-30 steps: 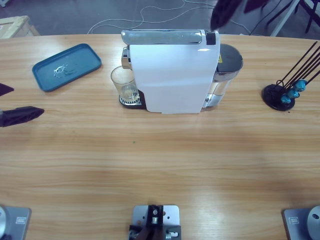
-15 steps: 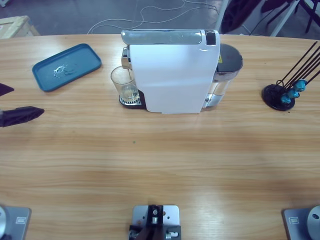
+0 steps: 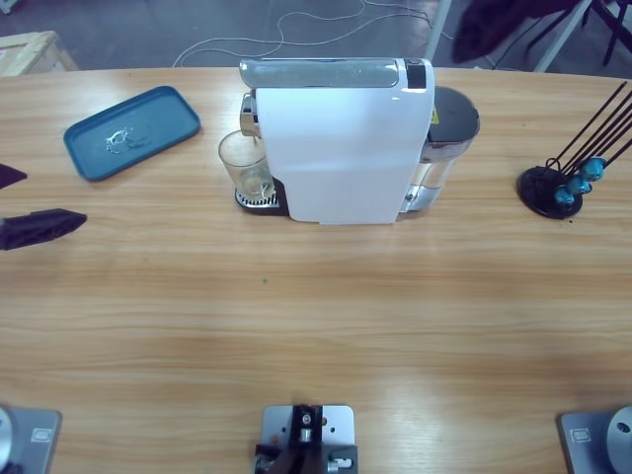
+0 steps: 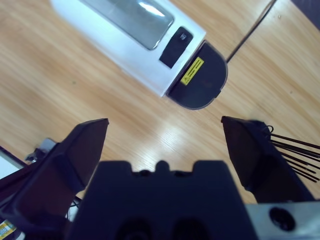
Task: Pour coffee
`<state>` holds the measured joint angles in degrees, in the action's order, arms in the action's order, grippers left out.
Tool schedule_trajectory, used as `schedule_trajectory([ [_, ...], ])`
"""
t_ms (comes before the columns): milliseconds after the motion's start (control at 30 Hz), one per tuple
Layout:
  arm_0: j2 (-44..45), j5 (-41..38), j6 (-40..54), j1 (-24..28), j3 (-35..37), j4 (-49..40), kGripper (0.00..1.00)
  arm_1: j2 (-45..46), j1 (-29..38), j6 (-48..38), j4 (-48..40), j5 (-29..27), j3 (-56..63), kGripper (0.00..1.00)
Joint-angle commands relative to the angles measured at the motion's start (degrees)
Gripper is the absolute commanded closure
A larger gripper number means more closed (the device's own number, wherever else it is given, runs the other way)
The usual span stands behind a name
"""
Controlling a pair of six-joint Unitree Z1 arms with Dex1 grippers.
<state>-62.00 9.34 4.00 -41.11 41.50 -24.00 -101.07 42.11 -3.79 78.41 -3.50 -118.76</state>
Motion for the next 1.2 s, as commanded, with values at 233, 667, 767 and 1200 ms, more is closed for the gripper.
schedule_trajectory([
  [233, 8.62, -4.03, 0.86, -2.75, -9.63, 11.87, 0.023, 46.71, 3.95, 1.64, -51.29, 1.6, 63.4, 0.0],
  [667, 8.34, -8.19, 8.29, -2.77, -13.37, 19.36, 0.013, 52.74, 3.95, 3.8, -73.89, 9.16, 89.31, 0.0],
  [767, 7.18, -8.39, 8.27, -2.79, -12.94, 19.78, 0.01, 53.46, 3.95, 2.7, -77.27, 9.3, 93.29, 0.0],
  [1200, 4.24, 2.35, 1.12, -2.75, -14.39, 19.78, 0.041, 51.95, 3.95, 0.54, -81.08, 8.65, 97.75, 0.0],
])
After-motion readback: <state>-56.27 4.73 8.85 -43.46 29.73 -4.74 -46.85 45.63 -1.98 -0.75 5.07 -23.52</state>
